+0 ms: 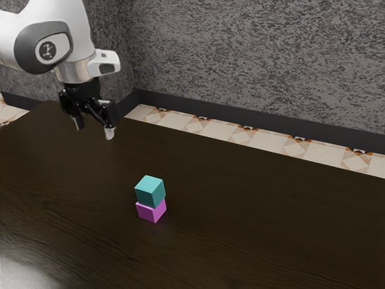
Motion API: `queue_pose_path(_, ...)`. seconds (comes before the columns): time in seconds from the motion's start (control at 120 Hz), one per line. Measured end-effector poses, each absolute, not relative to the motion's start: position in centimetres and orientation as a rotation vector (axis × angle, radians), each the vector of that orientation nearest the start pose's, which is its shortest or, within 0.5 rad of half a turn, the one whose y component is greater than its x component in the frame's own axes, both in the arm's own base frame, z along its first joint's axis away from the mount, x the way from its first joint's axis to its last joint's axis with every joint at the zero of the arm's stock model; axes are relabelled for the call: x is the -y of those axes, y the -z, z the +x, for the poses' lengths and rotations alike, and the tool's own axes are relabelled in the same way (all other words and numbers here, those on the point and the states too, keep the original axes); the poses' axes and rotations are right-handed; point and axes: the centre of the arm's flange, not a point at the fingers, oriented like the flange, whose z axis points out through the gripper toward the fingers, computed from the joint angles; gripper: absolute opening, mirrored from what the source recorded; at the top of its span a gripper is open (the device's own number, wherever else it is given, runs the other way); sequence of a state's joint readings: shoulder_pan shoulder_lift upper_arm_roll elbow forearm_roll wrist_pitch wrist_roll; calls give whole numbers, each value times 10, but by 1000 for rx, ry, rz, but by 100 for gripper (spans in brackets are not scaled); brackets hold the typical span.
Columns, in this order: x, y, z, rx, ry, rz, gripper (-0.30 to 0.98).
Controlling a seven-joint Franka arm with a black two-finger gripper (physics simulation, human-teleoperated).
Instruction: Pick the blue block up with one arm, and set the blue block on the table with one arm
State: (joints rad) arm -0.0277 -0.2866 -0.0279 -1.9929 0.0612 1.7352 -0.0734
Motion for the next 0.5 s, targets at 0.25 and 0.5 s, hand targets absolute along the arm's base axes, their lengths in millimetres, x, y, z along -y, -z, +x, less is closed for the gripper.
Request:
queue_pose_path(0.25,23,-563,518,21,121,-3046,69)
queue_pose_path(0.5,23,-461,591,35,10,-3060,69)
